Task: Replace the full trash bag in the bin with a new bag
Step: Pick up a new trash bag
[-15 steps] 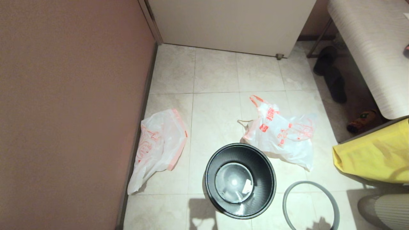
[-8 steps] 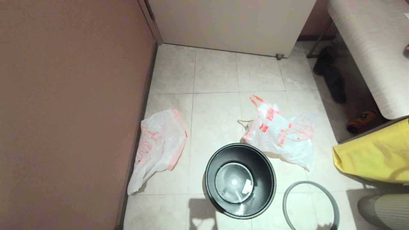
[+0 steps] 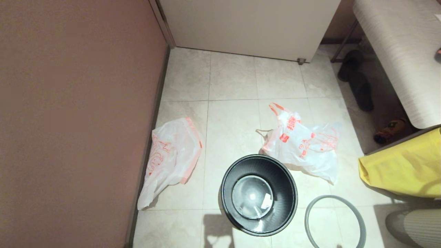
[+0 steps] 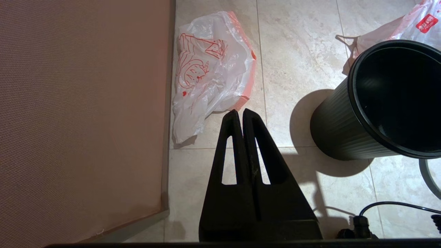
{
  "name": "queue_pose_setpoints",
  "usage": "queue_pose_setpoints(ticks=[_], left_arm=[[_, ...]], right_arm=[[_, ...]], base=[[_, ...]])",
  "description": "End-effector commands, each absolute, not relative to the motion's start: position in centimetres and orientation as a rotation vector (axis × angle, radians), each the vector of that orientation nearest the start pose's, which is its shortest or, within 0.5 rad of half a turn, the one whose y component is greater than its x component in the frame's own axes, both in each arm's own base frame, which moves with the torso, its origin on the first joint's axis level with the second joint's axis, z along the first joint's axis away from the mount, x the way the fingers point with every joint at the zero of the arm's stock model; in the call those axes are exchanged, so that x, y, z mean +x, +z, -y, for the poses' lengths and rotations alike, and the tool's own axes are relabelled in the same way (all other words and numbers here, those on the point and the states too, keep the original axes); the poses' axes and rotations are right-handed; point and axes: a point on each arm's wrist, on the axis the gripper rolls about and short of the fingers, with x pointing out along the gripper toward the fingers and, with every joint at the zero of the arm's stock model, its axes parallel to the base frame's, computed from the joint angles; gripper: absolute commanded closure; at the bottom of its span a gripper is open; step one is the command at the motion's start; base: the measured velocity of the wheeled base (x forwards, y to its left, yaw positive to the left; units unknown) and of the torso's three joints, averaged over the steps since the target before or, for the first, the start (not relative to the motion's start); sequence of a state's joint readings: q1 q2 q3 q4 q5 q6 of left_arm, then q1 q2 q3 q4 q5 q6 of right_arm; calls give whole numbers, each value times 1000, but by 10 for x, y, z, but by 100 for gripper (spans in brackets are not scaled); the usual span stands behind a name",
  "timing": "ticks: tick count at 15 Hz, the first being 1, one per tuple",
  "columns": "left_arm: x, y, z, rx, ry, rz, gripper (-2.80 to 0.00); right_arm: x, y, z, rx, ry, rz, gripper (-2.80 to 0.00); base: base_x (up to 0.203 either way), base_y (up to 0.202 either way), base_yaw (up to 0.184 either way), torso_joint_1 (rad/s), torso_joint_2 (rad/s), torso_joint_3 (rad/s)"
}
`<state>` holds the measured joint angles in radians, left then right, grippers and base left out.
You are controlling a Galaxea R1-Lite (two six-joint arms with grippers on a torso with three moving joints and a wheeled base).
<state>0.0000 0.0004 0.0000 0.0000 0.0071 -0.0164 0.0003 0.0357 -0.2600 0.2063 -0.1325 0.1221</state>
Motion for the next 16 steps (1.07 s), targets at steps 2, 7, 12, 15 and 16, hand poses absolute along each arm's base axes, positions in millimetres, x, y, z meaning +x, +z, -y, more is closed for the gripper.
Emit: queue_pose_setpoints(ticks=[2,7,12,15,16], left_arm=[[-23,75,0,-17,8,0,0],[-23,75,0,-17,8,0,0],[-23,75,0,-17,8,0,0],[-23,75,0,-17,8,0,0],[-23,75,0,-17,8,0,0]], right_arm=[[-28,98,2,76,-75,132,0],[-25,97,0,-43,-11,205,0],[-25,98,0,6,-7,215,0],[-25,98,0,6,-7,215,0],[-25,98,0,6,-7,215,0]], base=[[0,0,0,0,0,0],[0,0,0,0,0,0],[0,0,0,0,0,0],[0,0,0,0,0,0],[0,0,0,0,0,0]])
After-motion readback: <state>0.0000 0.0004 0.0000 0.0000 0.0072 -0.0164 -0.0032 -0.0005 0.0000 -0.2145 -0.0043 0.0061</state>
